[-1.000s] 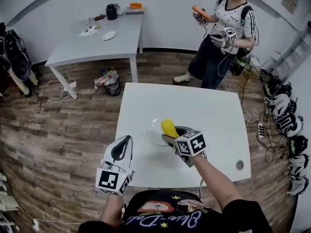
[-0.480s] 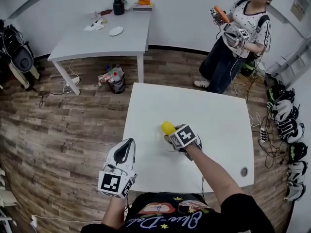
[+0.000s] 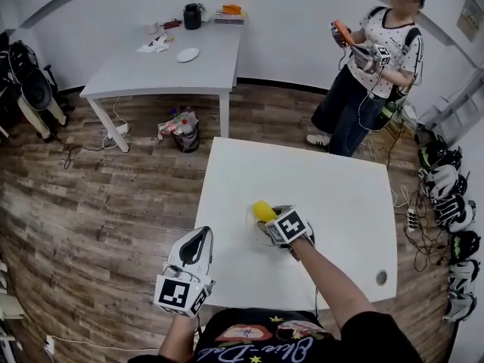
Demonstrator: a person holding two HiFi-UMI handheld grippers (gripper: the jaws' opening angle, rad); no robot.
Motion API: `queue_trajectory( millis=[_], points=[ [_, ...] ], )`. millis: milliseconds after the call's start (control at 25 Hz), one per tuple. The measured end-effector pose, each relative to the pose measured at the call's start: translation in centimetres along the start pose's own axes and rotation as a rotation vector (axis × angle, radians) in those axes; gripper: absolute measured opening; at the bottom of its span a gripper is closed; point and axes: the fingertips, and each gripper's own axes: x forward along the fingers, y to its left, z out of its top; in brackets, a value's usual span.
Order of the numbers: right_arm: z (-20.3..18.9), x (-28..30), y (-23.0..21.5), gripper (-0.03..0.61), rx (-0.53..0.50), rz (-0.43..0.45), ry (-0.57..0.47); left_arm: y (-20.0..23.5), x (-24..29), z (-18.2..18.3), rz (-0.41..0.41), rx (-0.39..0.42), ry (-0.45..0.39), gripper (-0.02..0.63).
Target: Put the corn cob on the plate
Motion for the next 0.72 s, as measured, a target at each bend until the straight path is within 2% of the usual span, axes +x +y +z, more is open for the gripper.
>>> queue_trajectory(
  millis=[80,160,360,400,440,480,560,720],
  points=[
    [0.4,-0.8,0.1,0.253,-0.001,-0.001,-0.038,-0.2,0.0,-0.1,-0.003,0.004,-0.001,-0.006],
    [1.2,-2.5,0.1,0.253,0.029,0.0,-0.118,-0.4,0.3,0.0,-0.004,0.01,0.001,-0.006],
    [3.3,-10.0,1.1,0.252,0.166,0.053,-0.46,-1.8,1.3,0.1,-0.025,0.024,0.002,-0.006],
    [3.4,-11.5,1.4,0.236,0.175,0.057,-0.516,-2.3,1.6,0.3,-0.033,0.028,0.0,-0.006],
    [3.3,-13.1,1.5,0.125,0.178,0.053,-0.563,-3.0,2.0,0.5,-0.041,0.033,-0.003,-0.006],
    [3.2,-14.5,1.5,0.046,0.178,0.046,-0.603,-3.7,2.3,0.8,-0.051,0.038,-0.008,-0.006],
    [2.5,-17.0,1.5,0.017,0.184,0.032,-0.664,-5.2,2.9,1.4,-0.069,0.048,-0.018,-0.006],
    [0.9,-20.5,0.9,0.017,0.226,0.031,-0.735,-7.6,3.6,2.3,-0.084,0.051,-0.025,-0.006]
  ],
)
